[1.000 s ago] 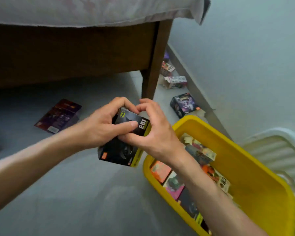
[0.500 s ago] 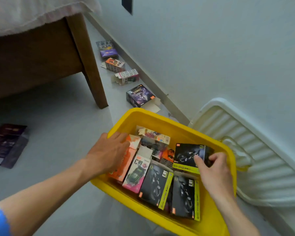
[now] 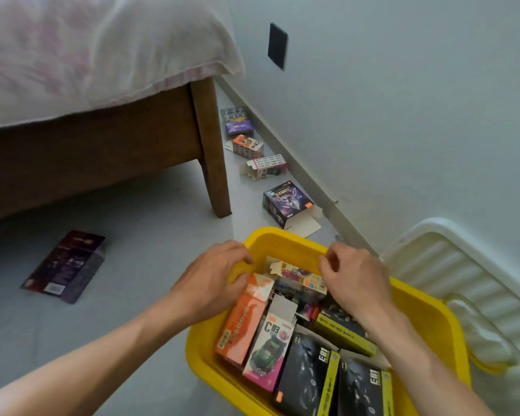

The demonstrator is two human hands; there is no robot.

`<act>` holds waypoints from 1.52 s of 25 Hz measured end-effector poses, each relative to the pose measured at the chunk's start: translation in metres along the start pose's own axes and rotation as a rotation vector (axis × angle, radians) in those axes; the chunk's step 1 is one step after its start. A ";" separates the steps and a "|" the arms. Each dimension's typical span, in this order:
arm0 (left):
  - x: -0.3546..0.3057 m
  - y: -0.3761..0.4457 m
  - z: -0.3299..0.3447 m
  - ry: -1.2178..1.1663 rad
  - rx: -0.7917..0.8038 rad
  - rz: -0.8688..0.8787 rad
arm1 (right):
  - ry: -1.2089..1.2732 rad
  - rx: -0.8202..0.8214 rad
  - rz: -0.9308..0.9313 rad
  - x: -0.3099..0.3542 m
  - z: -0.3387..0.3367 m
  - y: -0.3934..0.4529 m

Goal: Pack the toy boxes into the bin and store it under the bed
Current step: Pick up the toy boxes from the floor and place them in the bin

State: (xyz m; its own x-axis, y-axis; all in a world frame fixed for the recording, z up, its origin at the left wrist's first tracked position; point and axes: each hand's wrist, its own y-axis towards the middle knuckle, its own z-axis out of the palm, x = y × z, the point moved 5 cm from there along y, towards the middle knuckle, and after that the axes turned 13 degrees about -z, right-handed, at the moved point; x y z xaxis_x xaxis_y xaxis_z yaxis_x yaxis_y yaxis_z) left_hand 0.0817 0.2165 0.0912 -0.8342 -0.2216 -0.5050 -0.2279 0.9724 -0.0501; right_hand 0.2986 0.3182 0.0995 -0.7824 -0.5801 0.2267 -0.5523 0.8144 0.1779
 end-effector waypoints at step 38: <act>0.558 -0.263 -0.103 -0.302 -0.177 -2.008 | 0.310 0.772 -0.983 0.599 0.275 0.036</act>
State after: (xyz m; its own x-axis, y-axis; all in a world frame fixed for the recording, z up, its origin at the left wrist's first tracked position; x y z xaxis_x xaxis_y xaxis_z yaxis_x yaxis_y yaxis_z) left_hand -0.3759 -0.1704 -0.0886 0.6917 -0.7208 0.0443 -0.5861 -0.5962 -0.5487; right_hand -0.2689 0.0043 -0.0222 0.0871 -0.8324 0.5473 -0.9597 -0.2175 -0.1781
